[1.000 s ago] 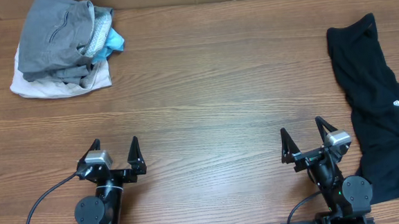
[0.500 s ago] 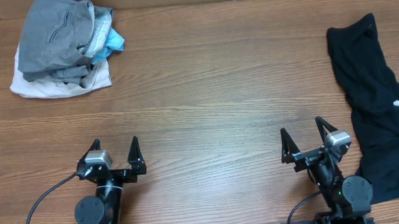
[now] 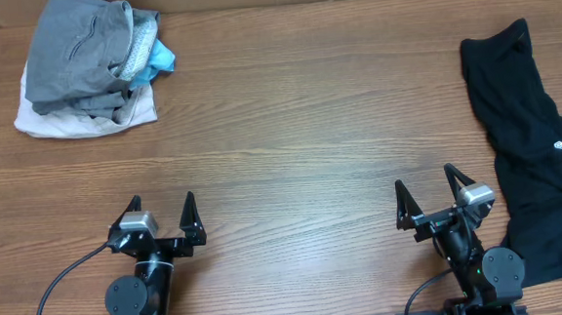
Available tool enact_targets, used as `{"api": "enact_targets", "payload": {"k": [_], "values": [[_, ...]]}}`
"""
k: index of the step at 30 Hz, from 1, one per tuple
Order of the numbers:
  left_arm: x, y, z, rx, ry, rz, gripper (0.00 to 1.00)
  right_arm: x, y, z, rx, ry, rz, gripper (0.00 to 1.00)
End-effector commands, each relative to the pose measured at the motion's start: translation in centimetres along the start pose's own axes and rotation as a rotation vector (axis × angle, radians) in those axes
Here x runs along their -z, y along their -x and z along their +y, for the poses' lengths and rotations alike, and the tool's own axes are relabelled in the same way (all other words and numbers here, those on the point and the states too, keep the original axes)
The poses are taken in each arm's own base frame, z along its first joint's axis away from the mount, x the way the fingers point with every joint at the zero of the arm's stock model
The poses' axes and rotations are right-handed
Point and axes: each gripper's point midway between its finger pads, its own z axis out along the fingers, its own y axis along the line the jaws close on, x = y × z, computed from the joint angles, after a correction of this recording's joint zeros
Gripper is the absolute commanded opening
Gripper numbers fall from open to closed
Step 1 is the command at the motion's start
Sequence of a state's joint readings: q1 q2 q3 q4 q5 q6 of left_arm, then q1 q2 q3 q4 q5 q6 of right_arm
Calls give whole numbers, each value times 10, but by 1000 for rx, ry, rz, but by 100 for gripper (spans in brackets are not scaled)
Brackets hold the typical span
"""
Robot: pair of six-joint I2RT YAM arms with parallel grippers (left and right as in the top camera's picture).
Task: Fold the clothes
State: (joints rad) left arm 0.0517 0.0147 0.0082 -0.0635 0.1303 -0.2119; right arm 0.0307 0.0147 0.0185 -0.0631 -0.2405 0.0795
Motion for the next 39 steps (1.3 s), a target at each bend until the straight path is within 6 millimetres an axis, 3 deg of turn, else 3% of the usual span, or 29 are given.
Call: {"api": "enact_targets", "payload": {"k": [1, 16, 20, 25, 29, 34, 39], "values": [[0, 0, 0, 20, 3, -3, 100, 0, -1, 1, -5, 8, -5, 100], [0, 0, 0, 20, 2, -3, 100, 0, 0, -1, -3, -4, -13, 100], [0, 0, -1, 20, -1, -4, 100, 0, 8, 0, 5, 1, -45, 100], [1, 16, -8, 10, -35, -66, 100, 2, 20, 14, 22, 74, -88, 100], [4, 27, -26, -67, -135, -110, 100, 2, 22, 17, 27, 94, -98, 100], [9, 34, -37, -83, -179, -80, 100, 4, 26, 22, 13, 116, -92, 100], [17, 59, -43, -128, -171, -53, 100, 9, 48, 24, 19, 106, -116, 100]]}}
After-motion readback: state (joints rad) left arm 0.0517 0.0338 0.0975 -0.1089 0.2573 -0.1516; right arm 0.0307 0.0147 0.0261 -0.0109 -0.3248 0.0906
